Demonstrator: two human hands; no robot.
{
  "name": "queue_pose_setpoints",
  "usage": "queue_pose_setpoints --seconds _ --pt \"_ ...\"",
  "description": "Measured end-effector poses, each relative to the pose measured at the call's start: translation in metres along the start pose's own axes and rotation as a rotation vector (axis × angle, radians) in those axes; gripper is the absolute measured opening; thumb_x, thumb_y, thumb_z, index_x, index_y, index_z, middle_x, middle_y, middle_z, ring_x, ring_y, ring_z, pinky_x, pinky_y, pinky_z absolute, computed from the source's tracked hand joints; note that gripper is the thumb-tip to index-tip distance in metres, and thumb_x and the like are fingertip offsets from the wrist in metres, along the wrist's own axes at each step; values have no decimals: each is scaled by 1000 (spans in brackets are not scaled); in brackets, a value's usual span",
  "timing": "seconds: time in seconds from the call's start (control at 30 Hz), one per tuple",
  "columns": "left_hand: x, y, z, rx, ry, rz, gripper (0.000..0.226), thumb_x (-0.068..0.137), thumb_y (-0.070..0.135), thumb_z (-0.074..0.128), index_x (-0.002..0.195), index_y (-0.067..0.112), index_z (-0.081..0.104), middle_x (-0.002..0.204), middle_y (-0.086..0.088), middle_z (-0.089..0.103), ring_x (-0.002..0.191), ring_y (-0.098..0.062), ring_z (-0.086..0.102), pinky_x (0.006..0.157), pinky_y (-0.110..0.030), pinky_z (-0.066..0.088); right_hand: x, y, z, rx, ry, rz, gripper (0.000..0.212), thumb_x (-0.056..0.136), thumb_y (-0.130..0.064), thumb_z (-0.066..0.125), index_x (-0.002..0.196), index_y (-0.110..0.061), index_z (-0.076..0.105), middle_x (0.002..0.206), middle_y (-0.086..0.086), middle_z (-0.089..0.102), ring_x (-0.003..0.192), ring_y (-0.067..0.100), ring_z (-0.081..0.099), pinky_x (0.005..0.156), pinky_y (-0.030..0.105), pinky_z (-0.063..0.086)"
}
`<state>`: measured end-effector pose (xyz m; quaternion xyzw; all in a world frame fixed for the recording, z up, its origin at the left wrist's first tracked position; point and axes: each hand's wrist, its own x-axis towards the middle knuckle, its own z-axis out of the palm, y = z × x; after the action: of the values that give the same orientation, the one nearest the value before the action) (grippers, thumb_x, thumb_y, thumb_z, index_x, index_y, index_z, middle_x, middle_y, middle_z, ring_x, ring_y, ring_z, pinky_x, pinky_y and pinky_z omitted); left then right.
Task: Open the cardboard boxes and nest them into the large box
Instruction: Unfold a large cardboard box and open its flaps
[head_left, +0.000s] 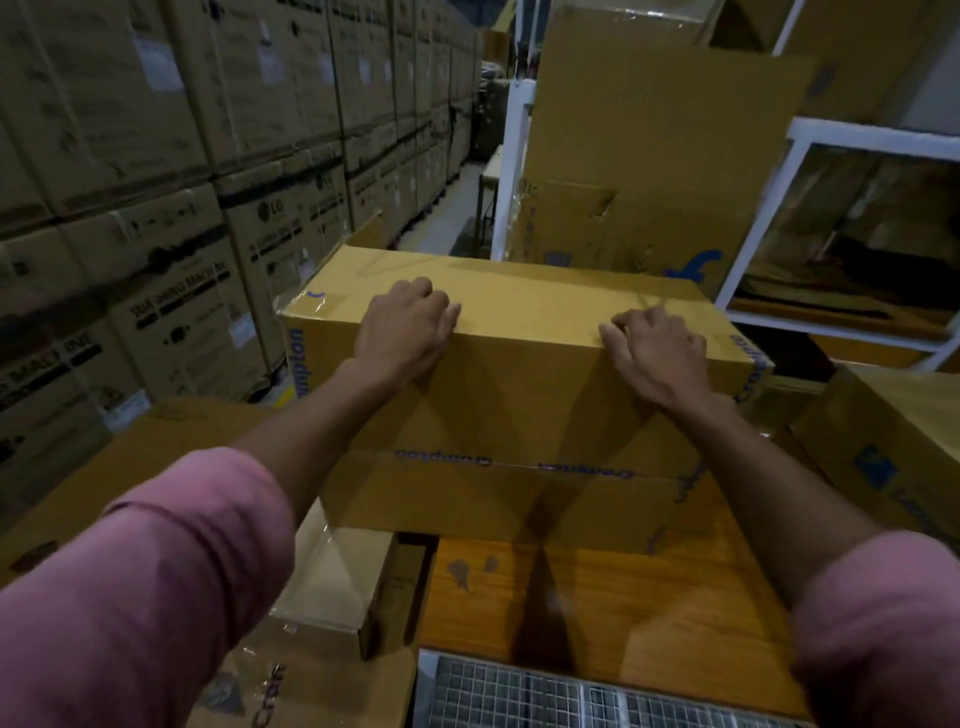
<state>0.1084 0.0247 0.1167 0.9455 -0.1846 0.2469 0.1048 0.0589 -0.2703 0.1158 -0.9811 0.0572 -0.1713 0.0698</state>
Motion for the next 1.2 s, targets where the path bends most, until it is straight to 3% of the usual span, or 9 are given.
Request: queue_pose_setpoints --seconds 0.1,0.17,0.23,0.3,0.4,0.57,0.67,1.0,1.2 --pt "7 8 -8 65 90 -26 45 106 46 37 84 14 60 75 -1 49 70 -19 48 60 -34 34 -8 -1 -2 -96 98 -17 53 101 -62 33 115 -18 58 122 11 54 117 35 48 94 53 38" --pt "3 10 -14 82 71 -29 39 105 44 41 87 15 61 72 1 49 68 -21 49 61 -36 37 -17 -1 -14 -100 166 -37 46 101 -56 40 102 -14 59 107 11 56 106 33 52 85 48 43" --pt "-7 9 -15 58 71 -9 33 103 43 43 100 16 61 89 -4 57 82 -22 52 71 -40 42 -26 6 -26 -78 186 -28 41 101 -49 44 95 -12 60 100 12 58 97 31 53 79 44 45" --pt "-25 9 -14 47 43 45 40 102 47 40 118 15 60 117 -9 58 107 -25 52 89 -44 45 -40 11 -27 -69 180 4 38 100 -50 43 104 -16 58 110 12 56 105 30 49 88 48 42" --pt "-53 13 -18 -6 3 60 58 99 55 35 137 15 52 149 -13 47 135 -30 42 111 -49 34 -73 16 -19 -37 132 24 50 100 -54 39 138 -22 46 146 12 37 139 32 29 110 59 27" --pt "-99 24 -24 67 -22 110 73 99 65 24 154 19 32 167 -7 18 155 -27 7 124 -54 8 -142 20 -11 -44 150 40 66 100 -58 22 155 -23 21 169 9 12 156 28 4 120 64 7" --pt "-126 27 -25 108 -13 127 76 99 66 23 157 18 28 170 -6 11 156 -27 2 123 -56 6 -169 19 -2 -99 166 41 69 100 -58 17 158 -21 19 170 11 6 157 28 0 120 66 7" --pt "-218 40 -1 160 60 134 81 98 60 38 160 10 23 170 -14 4 156 -33 3 121 -59 16 -248 21 37 -39 313 26 69 96 -54 38 152 -14 41 167 15 19 155 34 15 117 65 9" --pt "-235 37 15 74 42 172 86 89 66 56 153 15 32 167 -16 14 156 -36 4 122 -58 8 -266 35 47 -36 356 6 67 86 -56 64 138 -15 54 146 18 40 134 41 39 97 62 34"
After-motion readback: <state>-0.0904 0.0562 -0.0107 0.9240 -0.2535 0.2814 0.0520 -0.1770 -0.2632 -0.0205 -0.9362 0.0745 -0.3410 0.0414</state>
